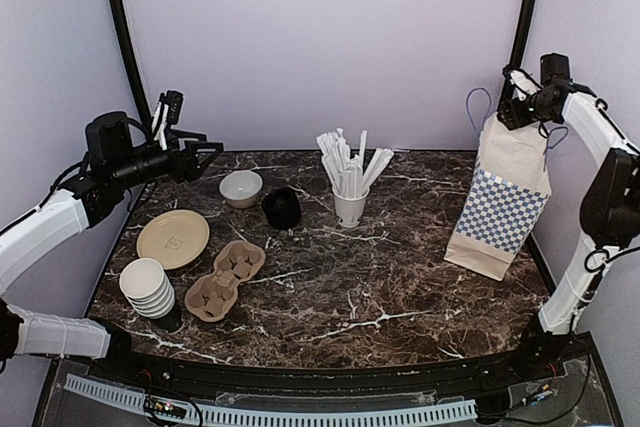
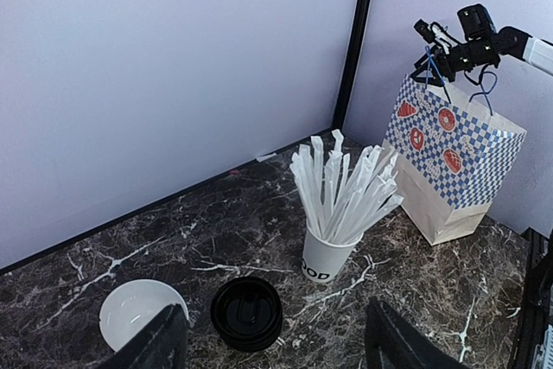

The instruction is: Pack the takeout coffee

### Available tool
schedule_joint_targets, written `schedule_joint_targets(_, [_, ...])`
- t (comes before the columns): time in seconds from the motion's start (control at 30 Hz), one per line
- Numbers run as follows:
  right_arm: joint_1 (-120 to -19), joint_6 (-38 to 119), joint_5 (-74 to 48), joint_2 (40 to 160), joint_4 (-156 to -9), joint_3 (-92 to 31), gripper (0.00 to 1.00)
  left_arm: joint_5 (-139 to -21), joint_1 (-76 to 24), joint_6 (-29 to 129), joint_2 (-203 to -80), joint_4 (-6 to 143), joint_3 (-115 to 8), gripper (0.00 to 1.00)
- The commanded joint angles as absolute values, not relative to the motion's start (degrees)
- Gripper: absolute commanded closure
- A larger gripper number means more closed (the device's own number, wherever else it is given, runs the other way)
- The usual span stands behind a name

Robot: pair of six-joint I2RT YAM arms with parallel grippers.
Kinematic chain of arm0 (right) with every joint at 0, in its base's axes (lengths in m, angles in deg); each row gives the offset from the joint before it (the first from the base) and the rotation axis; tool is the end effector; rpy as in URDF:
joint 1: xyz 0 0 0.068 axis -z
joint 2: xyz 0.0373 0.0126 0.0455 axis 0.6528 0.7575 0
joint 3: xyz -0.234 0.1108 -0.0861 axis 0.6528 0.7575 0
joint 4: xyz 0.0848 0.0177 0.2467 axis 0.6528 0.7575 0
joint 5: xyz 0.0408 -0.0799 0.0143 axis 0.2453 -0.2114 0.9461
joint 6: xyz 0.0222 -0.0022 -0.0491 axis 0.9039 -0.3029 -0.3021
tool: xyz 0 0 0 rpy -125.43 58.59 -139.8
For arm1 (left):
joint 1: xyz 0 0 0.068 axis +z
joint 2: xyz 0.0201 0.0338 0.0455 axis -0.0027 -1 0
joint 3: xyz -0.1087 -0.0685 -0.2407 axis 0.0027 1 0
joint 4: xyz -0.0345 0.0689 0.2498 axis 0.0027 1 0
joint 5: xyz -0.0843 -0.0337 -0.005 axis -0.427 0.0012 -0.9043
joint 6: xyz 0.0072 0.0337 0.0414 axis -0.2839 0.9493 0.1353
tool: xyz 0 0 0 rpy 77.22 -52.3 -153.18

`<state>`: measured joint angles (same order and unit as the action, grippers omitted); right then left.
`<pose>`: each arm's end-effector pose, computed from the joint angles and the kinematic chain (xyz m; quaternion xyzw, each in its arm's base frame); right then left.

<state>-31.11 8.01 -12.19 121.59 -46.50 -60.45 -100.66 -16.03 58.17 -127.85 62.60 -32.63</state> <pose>0.4049 -0.0633 0.3838 -0.1575 0.8649 -0.0768 0.4703 0.2385 -0.0873 0.3530 0.2526 0.6780 -0.2907 0.6260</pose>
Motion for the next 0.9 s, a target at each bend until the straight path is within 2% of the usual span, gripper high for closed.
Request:
schedule_joint_targets(0.0, [-31.18, 11.68, -8.58, 110.59, -43.69, -56.09, 0.22, -97.50, -17.93, 60.52, -129.10, 64.63, -33.62, 0.32])
schedule_joint_targets(0.1, [-31.17, 13.84, -6.10, 104.25, -41.13, -53.78, 0.20, -93.73, -20.45, 63.91, -131.55, 70.66, -36.61, 0.37])
schedule_joint_targets(0.2, [-31.77, 14.44, 1.98, 97.10, -41.02, -48.30, 0.18, -89.82, -22.40, 64.75, -135.03, 75.72, -40.68, 0.38])
schedule_joint_targets(0.37, [-42.64, 7.03, 12.47, 90.11, -37.01, -41.34, 0.19, -81.55, -26.29, 65.60, -139.48, 86.38, -49.52, 0.39])
schedule_joint_targets(0.5, [-53.87, 1.96, 13.69, 91.36, -33.28, -39.32, 0.24, -77.86, -29.81, 65.99, -143.24, 94.68, -56.81, 0.41])
schedule_joint_targets(0.7, [-69.96, -3.48, 7.51, 95.87, -32.11, -35.87, 0.31, -72.85, -38.01, 65.69, -146.85, 109.29, -67.41, 0.48])
schedule_joint_targets(0.87, [-74.81, -5.56, 10.97, 99.05, -33.21, -31.14, 0.34, -65.66, -44.88, 53.44, -145.63, 129.88, -75.00, 0.48])
